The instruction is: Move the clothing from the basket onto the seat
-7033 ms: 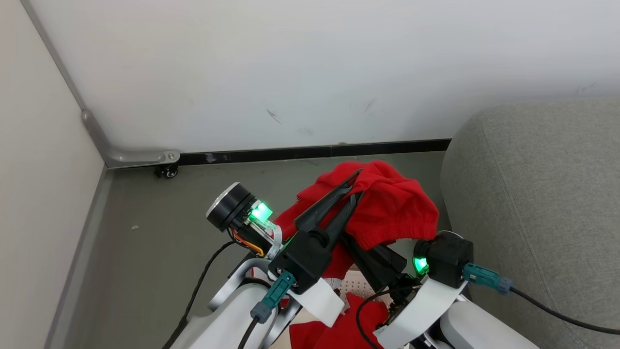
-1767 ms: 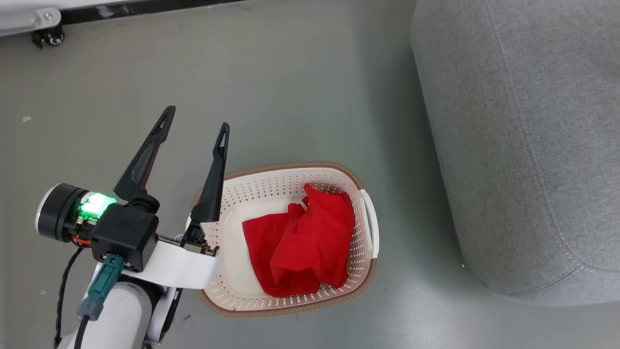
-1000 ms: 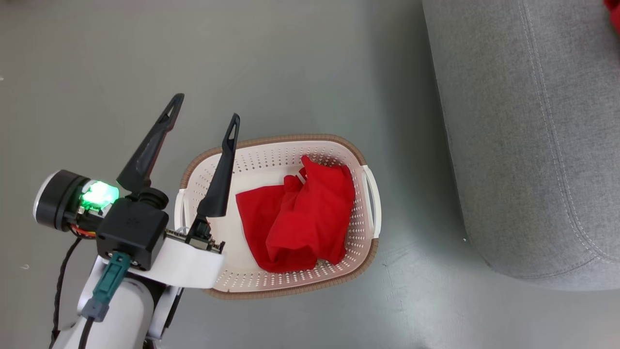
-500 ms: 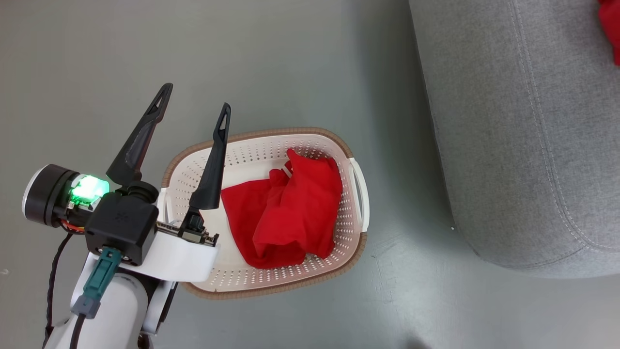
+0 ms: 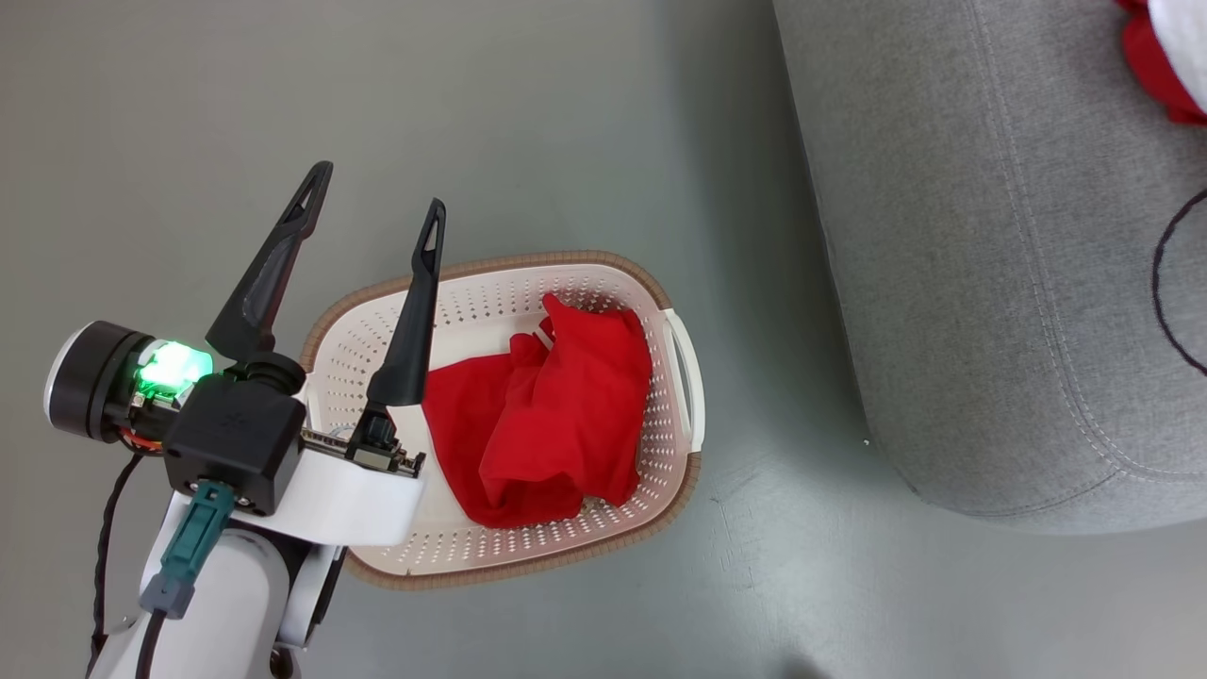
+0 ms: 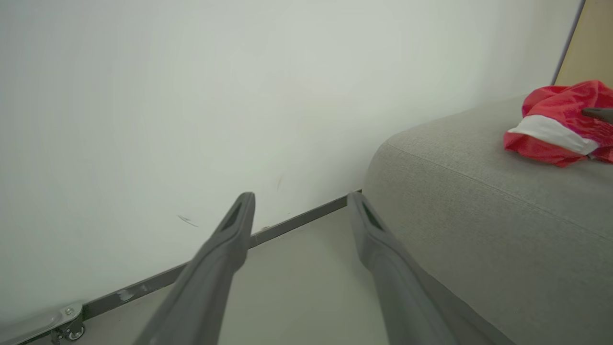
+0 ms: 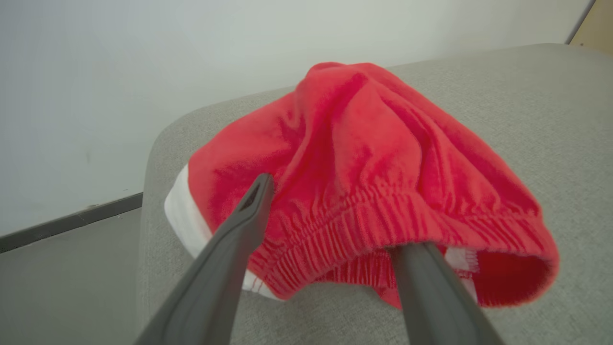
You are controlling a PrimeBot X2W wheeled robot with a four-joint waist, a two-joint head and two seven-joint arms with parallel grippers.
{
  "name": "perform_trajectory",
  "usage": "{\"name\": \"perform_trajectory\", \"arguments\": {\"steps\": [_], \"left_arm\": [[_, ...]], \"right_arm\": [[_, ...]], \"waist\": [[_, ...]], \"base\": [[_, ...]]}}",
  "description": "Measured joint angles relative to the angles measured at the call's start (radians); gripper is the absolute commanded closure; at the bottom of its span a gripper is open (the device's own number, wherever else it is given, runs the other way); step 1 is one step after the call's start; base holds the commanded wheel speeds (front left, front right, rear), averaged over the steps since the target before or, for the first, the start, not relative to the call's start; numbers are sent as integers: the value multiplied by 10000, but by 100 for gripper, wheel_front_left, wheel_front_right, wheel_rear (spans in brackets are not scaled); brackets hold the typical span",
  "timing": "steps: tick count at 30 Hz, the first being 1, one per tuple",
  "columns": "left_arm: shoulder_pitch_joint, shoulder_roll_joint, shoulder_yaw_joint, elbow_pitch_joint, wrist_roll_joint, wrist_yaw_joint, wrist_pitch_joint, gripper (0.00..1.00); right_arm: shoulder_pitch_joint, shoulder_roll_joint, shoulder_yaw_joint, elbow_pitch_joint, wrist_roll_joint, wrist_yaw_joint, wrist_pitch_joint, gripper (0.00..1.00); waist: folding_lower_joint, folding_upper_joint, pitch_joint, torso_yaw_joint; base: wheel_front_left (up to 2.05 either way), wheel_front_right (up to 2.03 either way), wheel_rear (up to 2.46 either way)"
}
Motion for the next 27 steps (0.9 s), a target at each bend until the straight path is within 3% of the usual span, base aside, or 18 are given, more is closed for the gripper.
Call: {"name": "perform_trajectory", "arguments": {"steps": [7, 27], "left_arm": [[0, -113, -4, 173, -94, 56, -222, 0], [71, -510, 224, 1032, -546, 255, -1032, 0]], "right_arm": [[480, 351, 17, -617, 144, 0, -2, 0], [2958, 414, -67, -2959, 662, 0, -2, 0]], "waist": [[0, 0, -129, -107], [0, 0, -905, -506]], "base": [[0, 0, 0], [0, 0, 0]]}}
